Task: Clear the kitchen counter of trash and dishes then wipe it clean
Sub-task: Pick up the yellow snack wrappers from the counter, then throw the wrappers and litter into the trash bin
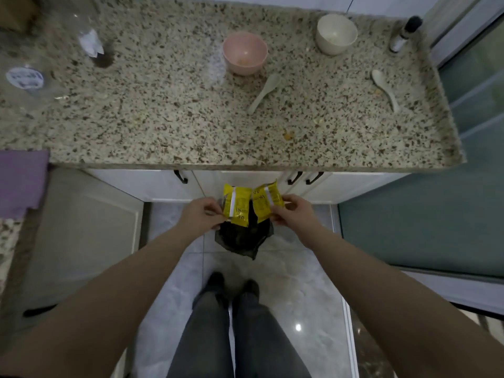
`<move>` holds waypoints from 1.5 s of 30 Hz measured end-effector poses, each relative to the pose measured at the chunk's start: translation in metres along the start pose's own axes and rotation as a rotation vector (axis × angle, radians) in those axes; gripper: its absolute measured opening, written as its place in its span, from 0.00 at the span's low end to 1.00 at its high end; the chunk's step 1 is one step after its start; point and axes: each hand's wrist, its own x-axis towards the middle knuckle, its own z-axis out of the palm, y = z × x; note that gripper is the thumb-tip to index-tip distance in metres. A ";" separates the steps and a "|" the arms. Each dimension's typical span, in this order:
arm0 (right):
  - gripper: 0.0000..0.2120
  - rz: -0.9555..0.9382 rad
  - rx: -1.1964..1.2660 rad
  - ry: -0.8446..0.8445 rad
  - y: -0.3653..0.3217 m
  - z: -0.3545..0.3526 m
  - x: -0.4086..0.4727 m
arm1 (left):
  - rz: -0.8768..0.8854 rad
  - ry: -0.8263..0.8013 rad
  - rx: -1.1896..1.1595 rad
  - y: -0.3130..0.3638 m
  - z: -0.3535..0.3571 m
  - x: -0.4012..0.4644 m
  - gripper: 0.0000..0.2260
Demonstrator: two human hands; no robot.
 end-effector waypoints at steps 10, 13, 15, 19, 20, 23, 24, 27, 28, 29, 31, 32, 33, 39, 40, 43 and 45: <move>0.15 0.195 -0.003 0.220 0.117 0.038 0.089 | -0.127 0.004 0.241 -0.103 0.074 0.088 0.06; 0.13 0.232 0.000 0.269 0.150 0.053 0.133 | -0.138 0.020 0.254 -0.139 0.101 0.127 0.06; 0.08 0.238 -0.068 0.293 0.178 0.064 0.165 | -0.160 0.030 0.211 -0.170 0.118 0.154 0.07; 0.04 0.242 -0.178 0.330 0.238 0.081 0.223 | -0.174 0.049 0.198 -0.226 0.151 0.202 0.08; 0.03 0.244 -0.193 0.333 0.250 0.084 0.233 | -0.166 0.054 0.207 -0.235 0.157 0.211 0.08; 0.13 0.276 -0.183 0.317 0.279 0.093 0.259 | -0.140 0.067 0.268 -0.255 0.169 0.228 0.09; 0.16 0.285 -0.161 0.315 0.286 0.096 0.266 | -0.141 0.073 0.272 -0.262 0.171 0.232 0.09; 0.25 0.324 -0.142 0.312 0.297 0.098 0.272 | -0.171 0.093 0.227 -0.266 0.168 0.237 0.10; 0.26 0.320 -0.158 0.309 0.299 0.097 0.271 | -0.205 0.068 0.244 -0.264 0.164 0.237 0.10; 0.26 0.319 -0.169 0.302 0.295 0.096 0.266 | -0.242 0.030 0.276 -0.258 0.158 0.233 0.09; 0.22 0.311 -0.146 0.279 0.279 0.093 0.250 | -0.286 -0.014 0.292 -0.244 0.143 0.220 0.06; 0.19 0.307 -0.121 0.260 0.269 0.092 0.241 | -0.278 -0.015 0.285 -0.238 0.136 0.212 0.05; 0.16 0.307 -0.098 0.232 0.253 0.090 0.227 | -0.261 -0.002 0.267 -0.227 0.126 0.200 0.04; 0.06 0.232 -0.078 0.120 0.150 0.087 0.137 | -0.245 0.057 0.156 -0.133 0.062 0.116 0.15; 0.05 0.219 -0.066 0.116 0.129 0.089 0.119 | -0.252 0.074 0.149 -0.112 0.051 0.100 0.16; 0.04 0.167 -0.008 0.089 0.069 0.096 0.070 | -0.218 0.133 0.094 -0.059 0.025 0.057 0.18; 0.04 0.123 0.046 0.047 0.026 0.101 0.038 | -0.158 0.198 0.025 -0.022 0.005 0.027 0.17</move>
